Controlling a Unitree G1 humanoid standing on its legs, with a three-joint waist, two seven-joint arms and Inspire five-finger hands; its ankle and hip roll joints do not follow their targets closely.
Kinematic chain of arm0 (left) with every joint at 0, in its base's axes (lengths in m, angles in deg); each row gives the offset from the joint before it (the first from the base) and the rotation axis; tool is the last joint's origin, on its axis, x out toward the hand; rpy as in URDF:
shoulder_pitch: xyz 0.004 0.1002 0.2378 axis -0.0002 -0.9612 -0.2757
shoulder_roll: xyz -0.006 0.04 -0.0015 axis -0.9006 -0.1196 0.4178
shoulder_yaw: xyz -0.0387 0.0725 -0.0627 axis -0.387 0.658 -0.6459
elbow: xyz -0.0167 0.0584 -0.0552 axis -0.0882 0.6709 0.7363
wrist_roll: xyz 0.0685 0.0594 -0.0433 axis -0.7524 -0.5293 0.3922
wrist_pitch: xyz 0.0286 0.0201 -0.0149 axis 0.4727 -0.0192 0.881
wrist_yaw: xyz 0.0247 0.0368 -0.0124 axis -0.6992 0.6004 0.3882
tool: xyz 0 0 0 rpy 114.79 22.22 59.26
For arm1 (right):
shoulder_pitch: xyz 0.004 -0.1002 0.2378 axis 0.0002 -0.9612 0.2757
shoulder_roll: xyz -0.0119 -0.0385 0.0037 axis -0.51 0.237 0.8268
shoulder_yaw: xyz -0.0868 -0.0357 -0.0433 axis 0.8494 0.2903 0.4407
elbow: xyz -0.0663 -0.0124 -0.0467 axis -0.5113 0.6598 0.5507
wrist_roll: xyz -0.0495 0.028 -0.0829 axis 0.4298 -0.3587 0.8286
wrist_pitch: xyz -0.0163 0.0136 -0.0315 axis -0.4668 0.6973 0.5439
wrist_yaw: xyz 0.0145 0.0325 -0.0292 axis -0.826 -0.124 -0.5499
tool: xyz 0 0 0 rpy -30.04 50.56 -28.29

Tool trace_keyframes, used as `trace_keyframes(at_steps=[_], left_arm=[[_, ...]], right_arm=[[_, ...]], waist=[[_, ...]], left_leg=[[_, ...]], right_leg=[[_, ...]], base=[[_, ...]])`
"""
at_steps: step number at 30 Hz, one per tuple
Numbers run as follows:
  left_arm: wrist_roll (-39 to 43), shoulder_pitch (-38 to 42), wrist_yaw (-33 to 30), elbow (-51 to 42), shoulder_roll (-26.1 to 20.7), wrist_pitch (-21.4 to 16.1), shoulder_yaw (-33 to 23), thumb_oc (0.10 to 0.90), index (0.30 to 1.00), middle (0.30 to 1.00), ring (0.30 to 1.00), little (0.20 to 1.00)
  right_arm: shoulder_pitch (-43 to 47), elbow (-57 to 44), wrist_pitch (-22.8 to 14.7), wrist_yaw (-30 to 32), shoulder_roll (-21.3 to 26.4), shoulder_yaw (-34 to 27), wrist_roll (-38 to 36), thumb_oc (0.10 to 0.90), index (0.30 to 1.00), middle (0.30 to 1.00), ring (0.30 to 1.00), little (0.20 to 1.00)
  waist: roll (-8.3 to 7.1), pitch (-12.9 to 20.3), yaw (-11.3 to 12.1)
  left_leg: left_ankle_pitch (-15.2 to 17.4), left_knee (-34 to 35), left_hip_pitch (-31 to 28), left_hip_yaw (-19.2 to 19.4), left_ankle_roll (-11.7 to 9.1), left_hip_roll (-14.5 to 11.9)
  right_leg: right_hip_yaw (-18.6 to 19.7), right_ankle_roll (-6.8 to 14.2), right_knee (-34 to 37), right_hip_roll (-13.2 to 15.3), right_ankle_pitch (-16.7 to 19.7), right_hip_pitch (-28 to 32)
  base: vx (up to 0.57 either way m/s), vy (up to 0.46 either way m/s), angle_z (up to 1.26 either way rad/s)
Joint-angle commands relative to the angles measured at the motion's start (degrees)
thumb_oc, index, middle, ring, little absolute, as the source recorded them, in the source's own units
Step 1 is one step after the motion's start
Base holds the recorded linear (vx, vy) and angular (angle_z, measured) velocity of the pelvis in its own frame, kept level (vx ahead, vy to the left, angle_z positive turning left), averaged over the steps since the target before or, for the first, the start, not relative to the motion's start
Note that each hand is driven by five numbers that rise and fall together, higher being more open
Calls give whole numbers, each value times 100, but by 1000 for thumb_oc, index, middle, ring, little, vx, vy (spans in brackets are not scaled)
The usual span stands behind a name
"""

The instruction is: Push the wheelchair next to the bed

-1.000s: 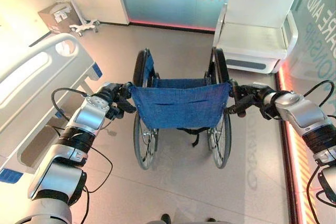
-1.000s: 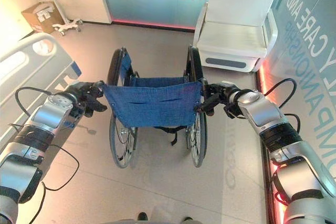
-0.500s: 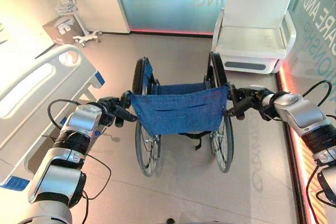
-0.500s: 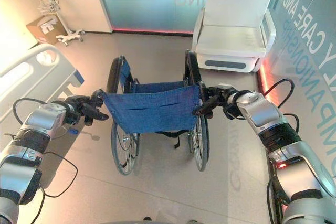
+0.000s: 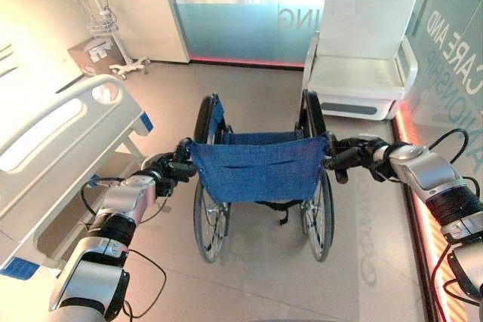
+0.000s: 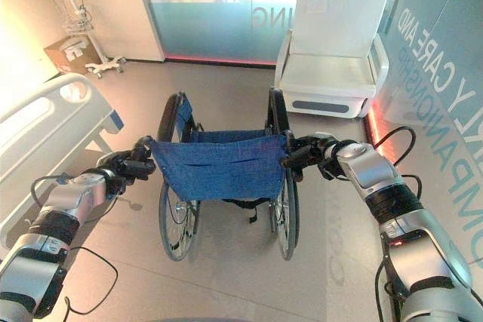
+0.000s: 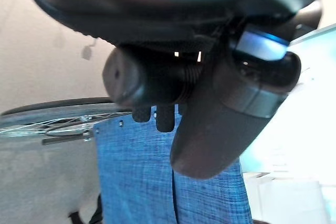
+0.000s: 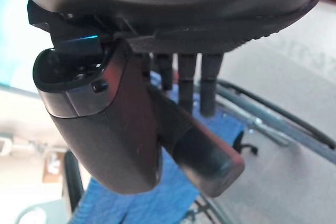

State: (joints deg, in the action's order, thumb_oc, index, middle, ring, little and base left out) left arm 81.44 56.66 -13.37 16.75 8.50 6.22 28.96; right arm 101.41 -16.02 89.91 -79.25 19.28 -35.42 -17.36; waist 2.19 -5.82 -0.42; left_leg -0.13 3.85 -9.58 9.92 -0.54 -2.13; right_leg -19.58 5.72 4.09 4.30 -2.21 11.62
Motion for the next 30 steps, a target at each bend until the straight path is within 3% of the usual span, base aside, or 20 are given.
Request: trace_keyframes(at_steps=[1, 13, 24, 30], left_arm=[[-397, -775, -210, 583, -364, -218, 293, 400, 300, 300, 300, 300], [-942, -717, -138, 9, -410, -518, 480, 400, 300, 300, 300, 300], [-984, -624, -295, -557, -384, -537, 614, 400, 300, 300, 300, 300], [-878, -720, -537, -797, -230, -619, 608, 400, 300, 300, 300, 300]], right_arm=[[-210, 259, -468, -30, 182, 157, 220, 400, 300, 300, 300, 300], [-195, 218, -712, 579, 67, 73, 364, 400, 300, 300, 300, 300], [-163, -38, -482, 821, -56, 146, 1486, 400, 300, 300, 300, 300], [-384, -225, -656, 1080, -242, 121, 1604, 400, 300, 300, 300, 300]], waist=[[-346, -261, 313], [-311, -285, 355], [-279, -314, 375], [-278, -351, 373]], left_leg=[[305, -360, 233, 191, -27, 257], [298, -332, 215, 163, -26, 269], [358, -401, 225, 155, 51, 338], [390, -430, 229, 156, 99, 361]], right_leg=[[35, 25, -563, 134, -79, -448], [7, 25, -571, 146, -74, -431], [38, 41, -662, 196, -106, -444], [78, 68, -723, 237, -101, -475]], base=[[0, 0, 0], [4, 6, 0], [26, 36, 0], [36, 42, 0]])
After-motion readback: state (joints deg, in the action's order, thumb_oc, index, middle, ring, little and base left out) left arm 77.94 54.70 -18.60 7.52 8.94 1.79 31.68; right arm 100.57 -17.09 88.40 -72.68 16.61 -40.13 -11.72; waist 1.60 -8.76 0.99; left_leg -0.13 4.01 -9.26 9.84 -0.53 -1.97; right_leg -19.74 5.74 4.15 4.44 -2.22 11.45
